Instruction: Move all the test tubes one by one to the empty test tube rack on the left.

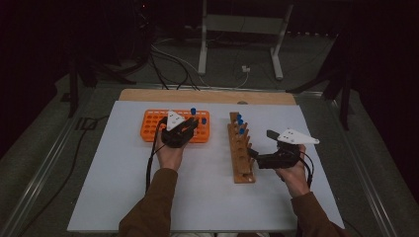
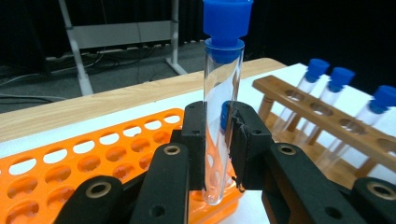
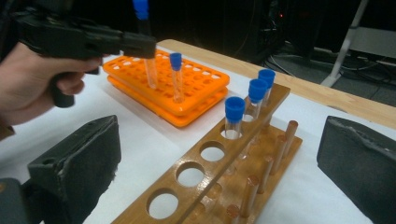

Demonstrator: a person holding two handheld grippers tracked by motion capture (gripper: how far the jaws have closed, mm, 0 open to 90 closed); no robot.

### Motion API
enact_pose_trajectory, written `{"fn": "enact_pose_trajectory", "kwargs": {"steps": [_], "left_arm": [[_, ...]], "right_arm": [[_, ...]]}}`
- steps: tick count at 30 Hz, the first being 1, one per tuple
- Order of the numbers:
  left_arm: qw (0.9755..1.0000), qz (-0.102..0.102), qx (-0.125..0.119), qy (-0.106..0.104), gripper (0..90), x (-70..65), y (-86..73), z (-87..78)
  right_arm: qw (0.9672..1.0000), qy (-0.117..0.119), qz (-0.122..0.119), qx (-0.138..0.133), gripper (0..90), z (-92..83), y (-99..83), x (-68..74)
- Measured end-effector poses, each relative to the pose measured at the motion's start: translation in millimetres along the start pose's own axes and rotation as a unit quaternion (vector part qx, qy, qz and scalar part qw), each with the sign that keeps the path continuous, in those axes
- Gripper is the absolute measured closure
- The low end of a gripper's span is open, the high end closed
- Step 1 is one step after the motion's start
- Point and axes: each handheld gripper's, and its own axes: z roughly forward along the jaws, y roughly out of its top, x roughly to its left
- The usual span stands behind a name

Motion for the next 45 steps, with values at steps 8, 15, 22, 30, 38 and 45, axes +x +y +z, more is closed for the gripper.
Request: {"fn": "enact_pose_trajectory", "kwargs": {"steps": [8,15,22,30,38,45], "left_arm": [[0.9998,-0.014,0.006,0.011,78.1,3.6,-6.2,11.3],[0.9997,-0.021,0.011,0.011,78.1,4.1,-9.8,17.7],[0.9993,-0.015,0.028,0.018,78.1,2.4,-15.4,24.9],[0.9980,0.004,0.057,0.026,78.1,-0.9,-22.5,32.5],[0.9975,0.002,0.066,0.027,78.2,-0.9,-24.5,34.1],[0.9966,0.002,0.078,0.026,78.3,-1.0,-24.9,34.8]], "right_arm": [[1.0000,0.004,0.001,-0.001,0.0,-0.3,-1.0,0.7],[1.0000,0.006,0.004,-0.004,0.0,-1.1,-1.1,0.3],[0.9999,0.008,0.005,-0.005,0.0,-1.7,-1.7,-0.6],[0.9999,0.010,0.006,-0.006,0.0,-2.6,-2.1,-1.8],[0.9999,0.011,0.006,-0.006,0.0,-2.5,-2.7,-2.0],[0.9999,0.012,0.007,-0.005,0.0,-1.4,-3.5,-1.4]]}}
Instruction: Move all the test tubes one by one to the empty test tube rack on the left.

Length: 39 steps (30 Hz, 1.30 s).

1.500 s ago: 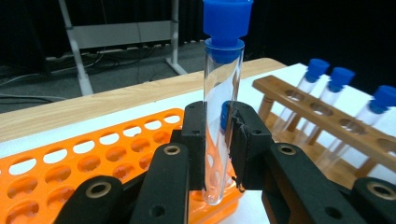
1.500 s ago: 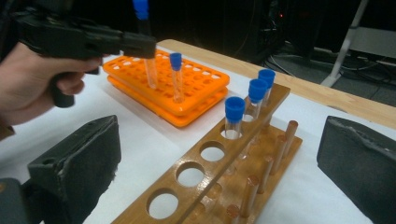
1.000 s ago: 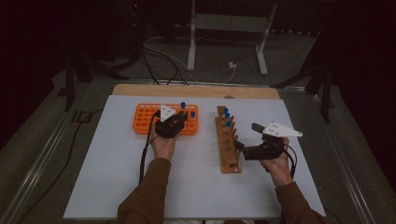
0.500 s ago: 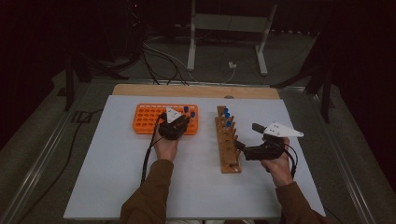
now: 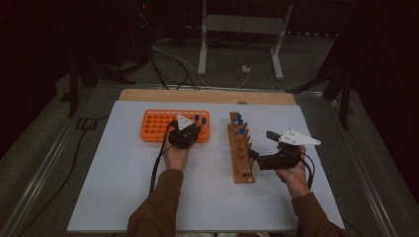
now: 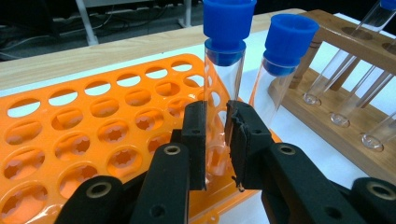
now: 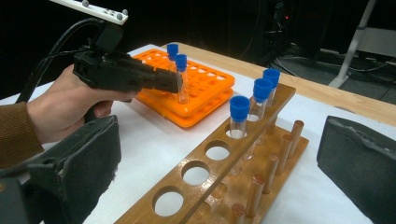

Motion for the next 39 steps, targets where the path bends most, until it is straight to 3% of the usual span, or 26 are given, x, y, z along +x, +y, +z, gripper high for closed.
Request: {"fn": "enact_pose_trajectory", "kwargs": {"steps": [3,11,19,28,35,39], "left_arm": [[0.9999,0.007,0.015,0.002,78.4,-0.6,-1.7,1.3],[0.9995,0.020,0.023,0.003,78.3,-2.8,-1.3,-0.5],[0.9997,0.007,0.023,-0.006,76.2,-1.5,-0.7,-0.9],[0.9995,0.003,0.031,-0.009,57.9,4.7,-1.0,-8.3],[0.9994,0.002,0.017,-0.031,48.9,9.1,0.9,-24.3],[0.9989,-0.011,-0.005,-0.046,44.7,14.4,-0.4,-37.1]], "right_arm": [[1.0000,0.000,-0.001,0.001,0.0,0.6,-0.4,0.3],[1.0000,0.002,0.000,0.003,0.0,1.3,-0.9,0.9],[1.0000,0.002,0.001,0.002,0.0,2.1,-1.2,1.1],[1.0000,0.004,0.004,0.001,0.0,1.6,-1.3,0.4],[1.0000,0.003,0.008,-0.001,0.0,1.5,-1.4,-0.4],[0.9999,0.003,0.010,-0.002,0.0,1.7,-1.4,-0.5]]}}
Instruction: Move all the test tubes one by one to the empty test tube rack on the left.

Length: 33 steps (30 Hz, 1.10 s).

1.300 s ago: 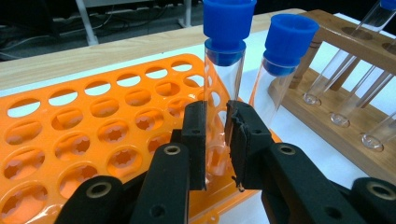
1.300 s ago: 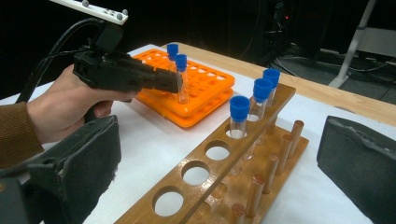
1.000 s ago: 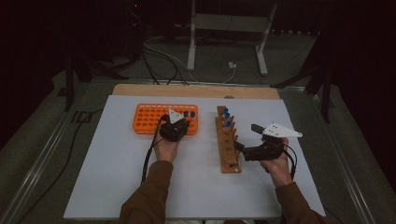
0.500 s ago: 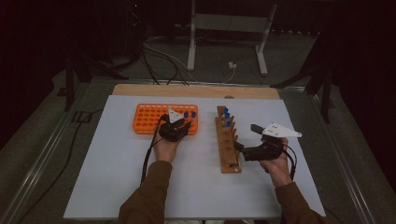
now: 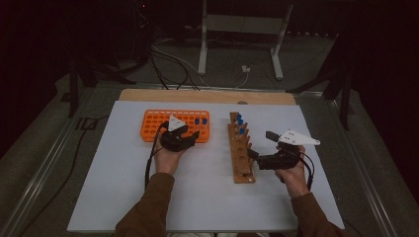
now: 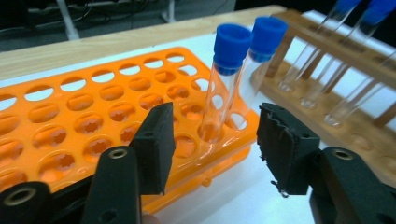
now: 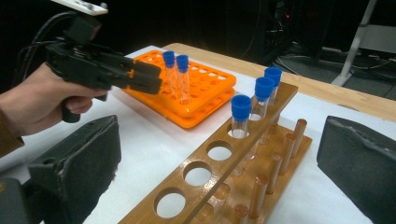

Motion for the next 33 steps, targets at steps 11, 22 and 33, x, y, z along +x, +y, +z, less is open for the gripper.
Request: {"fn": "enact_pose_trajectory", "kwargs": {"steps": [11,22,33], "left_arm": [[0.9990,-0.016,-0.032,0.025,16.8,12.7,-12.7,-51.0],[0.9966,-0.014,-0.042,0.070,0.9,23.1,-29.0,-105.5],[0.9953,-0.016,-0.054,0.079,0.7,18.0,-39.5,-125.3]], "right_arm": [[0.9999,0.000,0.014,-0.002,0.0,1.6,0.2,-2.2],[0.9999,-0.002,0.016,-0.003,0.1,4.0,3.9,-4.5],[0.9994,-0.019,0.029,0.002,3.1,17.5,15.8,-16.3]]}}
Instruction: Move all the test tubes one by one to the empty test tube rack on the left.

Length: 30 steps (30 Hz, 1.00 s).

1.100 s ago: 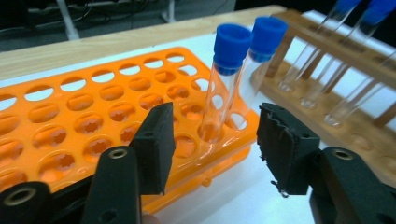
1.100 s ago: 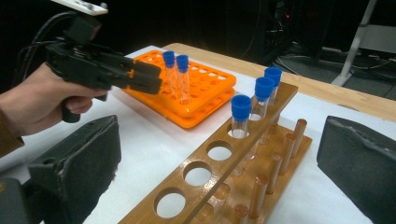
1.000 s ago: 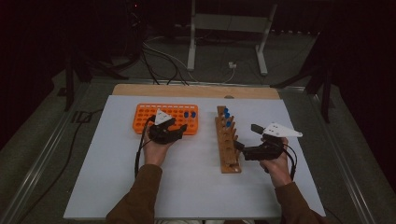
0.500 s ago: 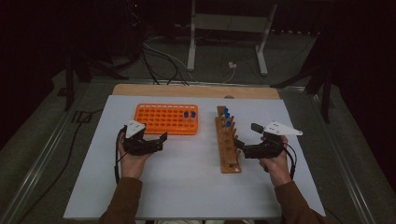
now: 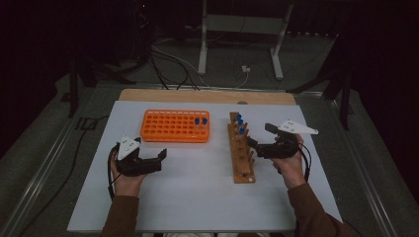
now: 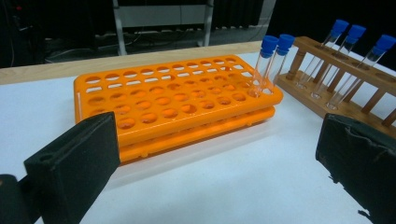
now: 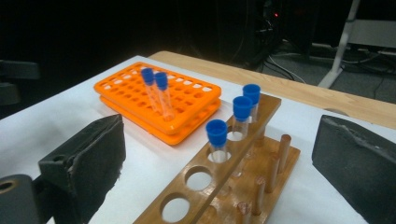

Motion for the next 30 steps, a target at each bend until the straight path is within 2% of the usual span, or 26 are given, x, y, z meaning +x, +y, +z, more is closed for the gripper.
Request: {"fn": "enact_pose_trajectory", "kwargs": {"steps": [3,5,9,12,14,16,19,25,30], "left_arm": [[0.9999,-0.011,-0.002,0.012,0.7,1.8,-3.5,0.2],[0.9997,-0.022,-0.004,0.004,0.8,3.3,-5.3,1.4],[0.9998,-0.019,-0.004,0.004,0.8,1.8,-6.4,3.2],[0.9998,-0.017,-0.006,-0.001,0.8,1.1,-6.6,3.4],[0.9998,-0.017,-0.004,-0.001,0.8,1.4,-7.4,4.1],[0.9998,-0.019,-0.001,0.001,0.8,2.0,-8.7,4.6],[0.9998,-0.019,0.001,0.002,0.8,2.4,-9.7,5.3],[0.9998,-0.019,0.002,-0.003,0.7,0.8,-10.7,7.1],[0.9997,-0.021,0.005,-0.009,0.8,-0.1,-11.4,8.6]], "right_arm": [[0.9998,-0.003,0.006,0.016,5.4,10.1,-1.2,-3.9],[0.9995,-0.009,0.005,0.029,7.5,17.4,-2.4,-5.4],[0.9983,-0.018,-0.001,0.055,18.7,33.7,-3.7,-6.1],[0.9973,-0.028,-0.010,0.067,30.7,43.3,-4.0,-5.1],[0.9970,-0.020,-0.016,0.073,43.1,48.0,-5.6,-4.7],[0.9964,-0.024,-0.025,0.077,52.9,51.8,-7.6,-3.7],[0.9962,-0.022,-0.032,0.077,64.3,55.6,-10.0,-3.0],[0.9951,-0.026,-0.046,0.084,74.3,61.2,-12.4,1.0],[0.9948,-0.027,-0.050,0.084,75.6,63.6,-13.2,1.7]]}}
